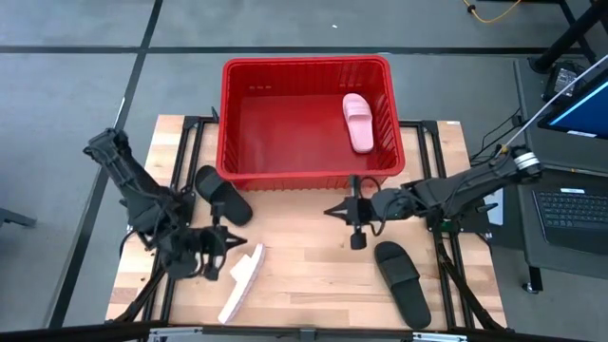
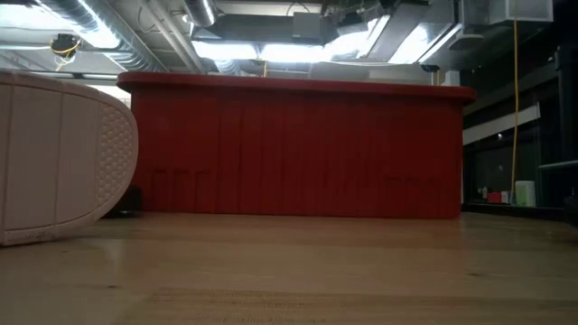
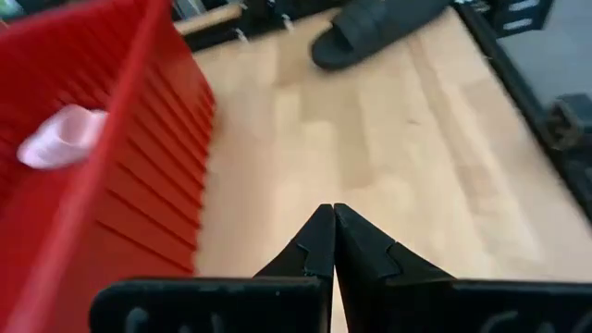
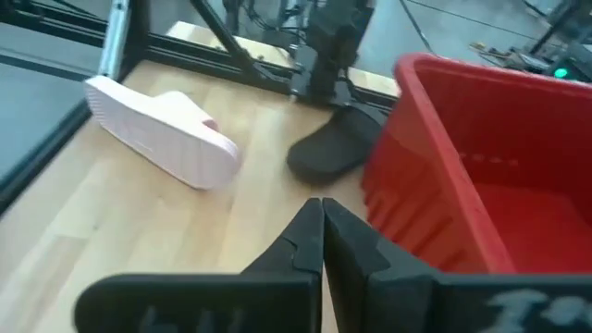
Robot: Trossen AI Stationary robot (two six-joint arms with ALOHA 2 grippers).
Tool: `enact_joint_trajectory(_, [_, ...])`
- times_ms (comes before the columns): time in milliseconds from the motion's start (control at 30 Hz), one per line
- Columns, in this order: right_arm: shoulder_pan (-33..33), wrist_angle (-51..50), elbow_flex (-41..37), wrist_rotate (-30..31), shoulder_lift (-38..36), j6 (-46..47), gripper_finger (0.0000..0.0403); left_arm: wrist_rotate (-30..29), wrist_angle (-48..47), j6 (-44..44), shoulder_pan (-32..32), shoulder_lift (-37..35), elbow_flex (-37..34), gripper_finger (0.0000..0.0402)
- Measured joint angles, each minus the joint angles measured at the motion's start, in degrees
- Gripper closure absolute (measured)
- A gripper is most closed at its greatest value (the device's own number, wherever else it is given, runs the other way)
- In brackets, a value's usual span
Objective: Pick and place slides into bin
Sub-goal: Put the pink slide into the red bin
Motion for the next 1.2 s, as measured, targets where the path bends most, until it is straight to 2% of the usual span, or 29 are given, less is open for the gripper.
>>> enact_joint_trajectory(300, [5.07,1.72,4.60,0.00,4.87,-0.03,0.0393,-4.48,-6.01,-19.12,-8.22,6.56,-0.10,0.0400])
enact_joint_trajectory(567, [7.50,5.52,4.67,0.15,6.85,0.03,0.0397,-3.16,-6.67,-34.16,-13.10,15.25,-0.50,0.0400])
enact_joint_trajectory(933, [8.23,7.62,4.67,0.11,9.02,1.72,0.0390,-2.79,-16.39,-64.25,-21.61,23.16,-0.55,0.0400])
enact_joint_trajectory(1067, [8.23,7.62,4.67,0.04,9.39,1.45,0.0398,-2.60,-16.52,-67.63,-22.69,26.38,-0.55,0.0400])
enact_joint_trajectory(1200, [8.23,8.24,4.67,-0.04,9.37,1.20,0.0396,1.12,-16.48,-70.40,-22.57,29.82,-0.55,0.0399])
